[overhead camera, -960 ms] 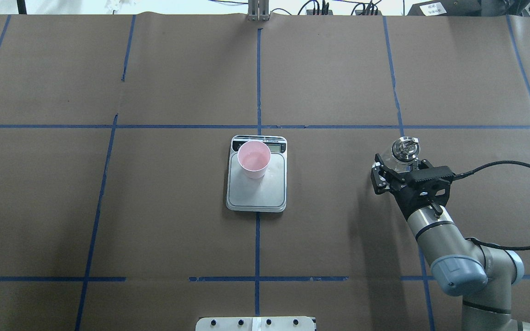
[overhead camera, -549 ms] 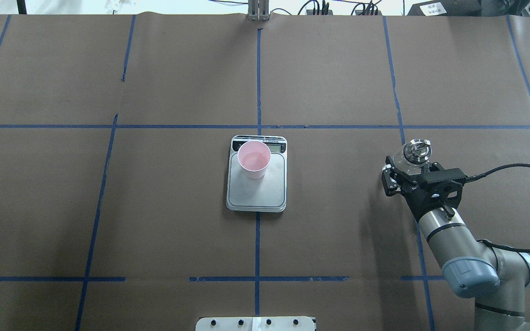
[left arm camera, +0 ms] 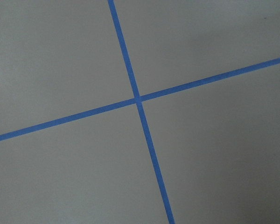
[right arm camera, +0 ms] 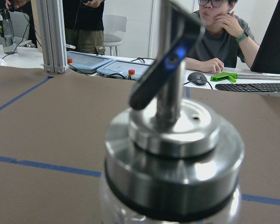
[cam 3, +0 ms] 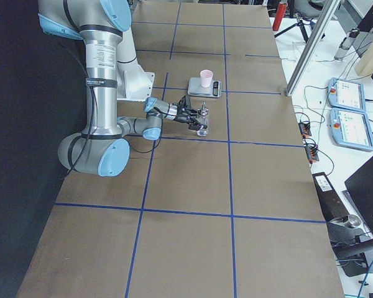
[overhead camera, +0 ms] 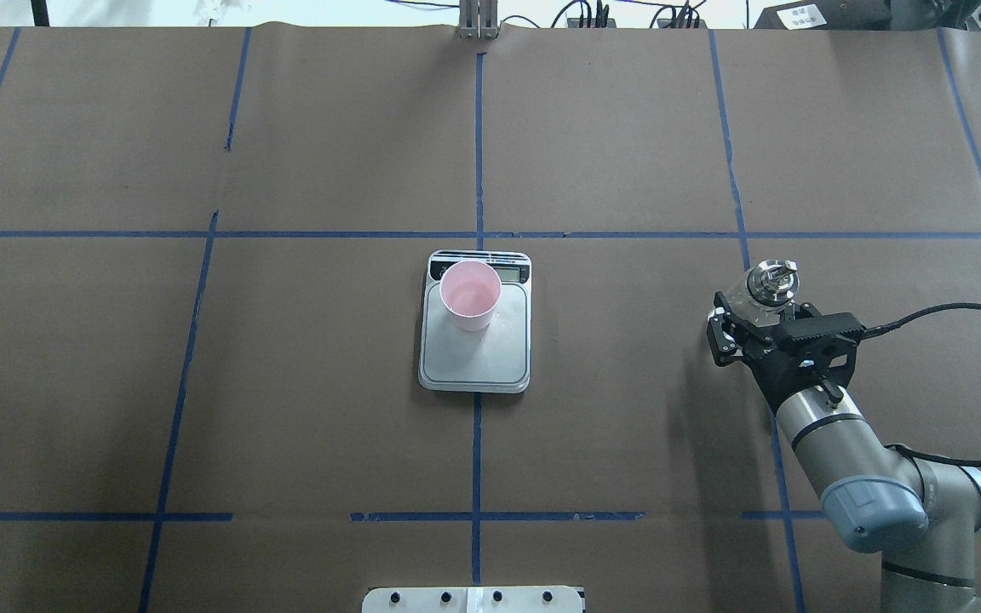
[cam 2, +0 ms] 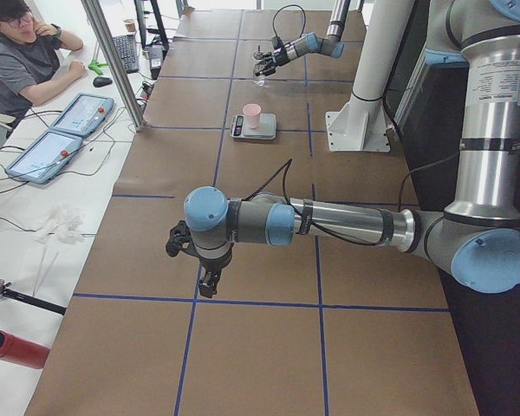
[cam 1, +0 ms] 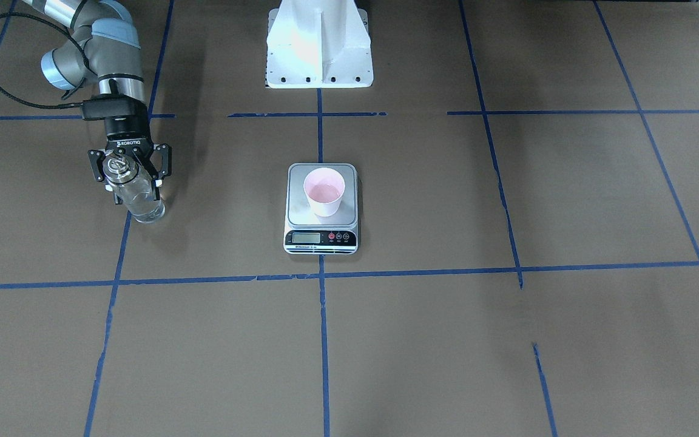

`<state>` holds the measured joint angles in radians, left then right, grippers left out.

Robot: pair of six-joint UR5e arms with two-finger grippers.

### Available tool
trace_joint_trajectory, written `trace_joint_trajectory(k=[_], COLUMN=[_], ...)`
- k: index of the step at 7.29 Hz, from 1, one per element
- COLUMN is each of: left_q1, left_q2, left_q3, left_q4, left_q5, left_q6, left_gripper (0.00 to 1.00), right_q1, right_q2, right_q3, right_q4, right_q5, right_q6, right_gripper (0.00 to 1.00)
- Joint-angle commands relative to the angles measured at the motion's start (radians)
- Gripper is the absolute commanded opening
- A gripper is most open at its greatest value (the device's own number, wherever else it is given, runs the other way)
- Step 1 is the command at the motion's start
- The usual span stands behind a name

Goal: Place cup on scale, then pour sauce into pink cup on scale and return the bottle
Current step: 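Lower the bottle with the right gripper to its original spot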

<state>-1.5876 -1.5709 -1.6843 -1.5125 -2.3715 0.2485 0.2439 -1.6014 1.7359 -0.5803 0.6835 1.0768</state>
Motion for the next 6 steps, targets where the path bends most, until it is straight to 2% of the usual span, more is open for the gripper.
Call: trace_joint_trajectory(k=[1,2,3,4,5,6], left_q1=[0.0,0.0,0.0,0.0,0.0,0.0], left_q2=[-0.004,-0.004,-0.004,-0.004,-0.004,-0.004], left_q3=[0.0,0.0,0.0,0.0,0.002,0.002], left_q4=[0.0,0.002,0.002,0.002,0.002,0.002], left_q5=[0.0,0.0,0.0,0.0,0.0,0.0], left_q6=[0.0,0.0,0.0,0.0,0.0,0.0], left_gripper=[1.0,1.0,1.0,1.0,1.0,1.0], right_q1=[0.0,0.0,0.0,0.0,0.0,0.0], right_q2=[-0.002,-0.005,-0.005,-0.005,-0.005,-0.005], right_q3=[0.002,0.001,0.002,0.001,0.001,0.002], right_q4=[-0.001,-0.001,0.0,0.0,0.0,0.0], right_q5=[0.023,0.027,0.027,0.027,0.027,0.027], right_q6=[0.0,0.0,0.002,0.002,0.0,0.002], right_gripper=[0.0,0.0,0.12,0.38,0.54,0.99])
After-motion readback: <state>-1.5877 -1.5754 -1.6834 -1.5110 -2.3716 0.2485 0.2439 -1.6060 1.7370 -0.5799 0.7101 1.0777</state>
